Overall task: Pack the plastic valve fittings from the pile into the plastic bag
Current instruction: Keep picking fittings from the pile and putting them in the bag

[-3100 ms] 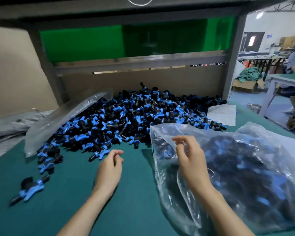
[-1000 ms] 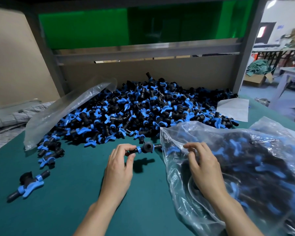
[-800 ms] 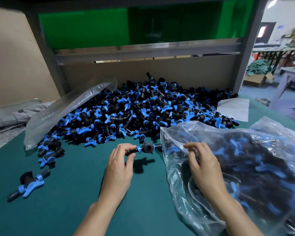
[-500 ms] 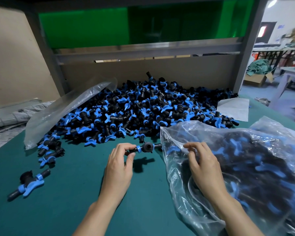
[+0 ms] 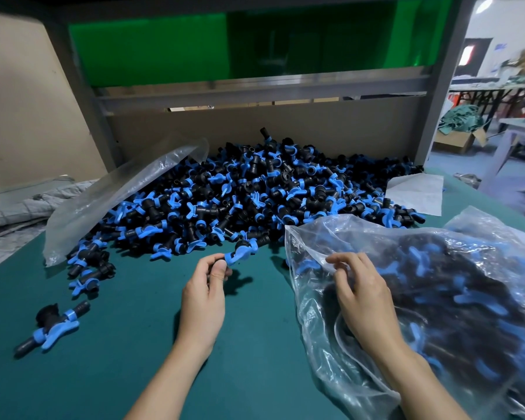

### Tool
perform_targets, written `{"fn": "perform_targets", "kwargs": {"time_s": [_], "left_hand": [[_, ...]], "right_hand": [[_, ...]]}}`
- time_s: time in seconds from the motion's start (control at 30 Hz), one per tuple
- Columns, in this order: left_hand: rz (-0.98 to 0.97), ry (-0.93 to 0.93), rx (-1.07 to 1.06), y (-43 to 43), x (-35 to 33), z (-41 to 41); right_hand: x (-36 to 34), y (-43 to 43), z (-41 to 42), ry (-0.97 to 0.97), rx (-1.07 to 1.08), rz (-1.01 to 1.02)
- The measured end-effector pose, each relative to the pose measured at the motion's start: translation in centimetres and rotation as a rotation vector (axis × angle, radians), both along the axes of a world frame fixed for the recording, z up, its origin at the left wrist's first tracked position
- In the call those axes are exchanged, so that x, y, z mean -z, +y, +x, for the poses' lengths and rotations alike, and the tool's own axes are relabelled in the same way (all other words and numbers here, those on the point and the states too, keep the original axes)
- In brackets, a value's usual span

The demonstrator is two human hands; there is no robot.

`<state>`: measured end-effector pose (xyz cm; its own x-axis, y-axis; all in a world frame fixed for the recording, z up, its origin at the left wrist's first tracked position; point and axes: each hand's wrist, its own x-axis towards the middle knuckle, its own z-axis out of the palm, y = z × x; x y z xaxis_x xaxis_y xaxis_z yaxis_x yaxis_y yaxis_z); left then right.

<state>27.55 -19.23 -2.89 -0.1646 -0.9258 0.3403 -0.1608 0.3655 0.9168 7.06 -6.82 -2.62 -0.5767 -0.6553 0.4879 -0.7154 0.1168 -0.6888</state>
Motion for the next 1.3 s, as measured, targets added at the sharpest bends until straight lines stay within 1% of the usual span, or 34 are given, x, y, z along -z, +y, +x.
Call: {"fn": "perform_targets", "kwargs": {"time_s": [0.17,0.37,0.43,0.67,1.17,1.3], "left_hand": [[0.12,0.064,-0.02,-0.2,-0.1,0.1],[0.23,0.072,-0.097,-0.2,-0.7,0.2],[0.222,0.057,-0.112,-0.1,-0.8,0.2],[0.232,0.093,-0.086,0.5,-1.3,0.2],[0.208,0.059,-0.089,0.1,-0.7,0.2],[0.222,0.111,-0.017,-0.5,-0.2,0.2]], "right_hand": [[0.1,0.0,-0.1,0.007,0.006,0.002],[0.2,-0.1,-0.2,0.004,0.008,-0.011],[0.1,-0.1,-0.1,0.004,0.006,-0.008],[0.1,-0.1,-0.1,0.006,0.006,0.003],[0.2,-0.1,-0.2,0.014,0.005,0.009],[0.1,-0.1,-0.1,0.013,0.011,-0.002]]}}
